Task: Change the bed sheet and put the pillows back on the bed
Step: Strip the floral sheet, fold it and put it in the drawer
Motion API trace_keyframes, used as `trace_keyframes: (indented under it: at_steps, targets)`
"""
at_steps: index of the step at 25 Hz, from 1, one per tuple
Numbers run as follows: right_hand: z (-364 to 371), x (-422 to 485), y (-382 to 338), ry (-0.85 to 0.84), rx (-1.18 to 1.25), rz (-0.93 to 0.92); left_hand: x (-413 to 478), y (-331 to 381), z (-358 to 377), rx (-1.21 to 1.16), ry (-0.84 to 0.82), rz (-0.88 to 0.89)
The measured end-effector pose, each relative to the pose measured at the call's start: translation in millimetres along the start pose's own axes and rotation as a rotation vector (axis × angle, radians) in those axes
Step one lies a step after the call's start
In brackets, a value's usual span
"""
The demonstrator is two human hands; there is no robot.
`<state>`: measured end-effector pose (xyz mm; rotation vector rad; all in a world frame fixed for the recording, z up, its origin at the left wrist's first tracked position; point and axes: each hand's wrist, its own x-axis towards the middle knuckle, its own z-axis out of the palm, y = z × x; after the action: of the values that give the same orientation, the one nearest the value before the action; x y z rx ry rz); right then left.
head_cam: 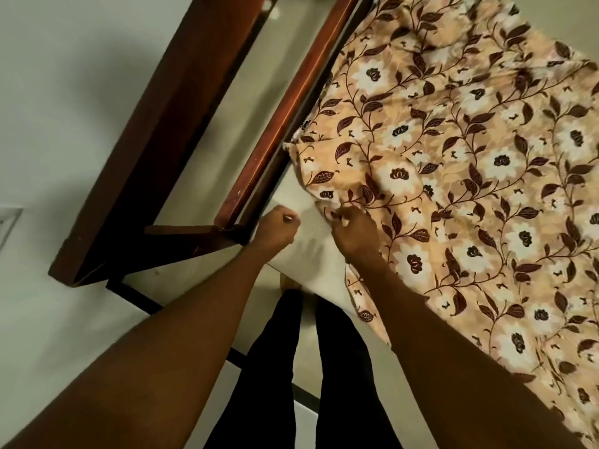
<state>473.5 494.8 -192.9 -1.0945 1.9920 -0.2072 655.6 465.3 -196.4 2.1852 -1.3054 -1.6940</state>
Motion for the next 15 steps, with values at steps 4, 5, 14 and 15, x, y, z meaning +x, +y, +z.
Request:
trace_keyframes:
  at_steps: [4, 5, 14, 15]
  targets:
    - [20, -2, 36, -0.083, -0.127, 0.072, 6, -26, 28, 0.007, -0.104, -0.152]
    - [25, 1, 42, -0.089, -0.163, 0.089, 9, -31, 34, 0.016, -0.118, -0.165]
    - [59, 48, 72, 0.153, -0.317, 0.232, 38, -51, 59, 0.028, -0.214, -0.161]
    - [57, 51, 78, 0.147, -0.303, 0.240, 38, -53, 59, 0.027, -0.224, -0.159]
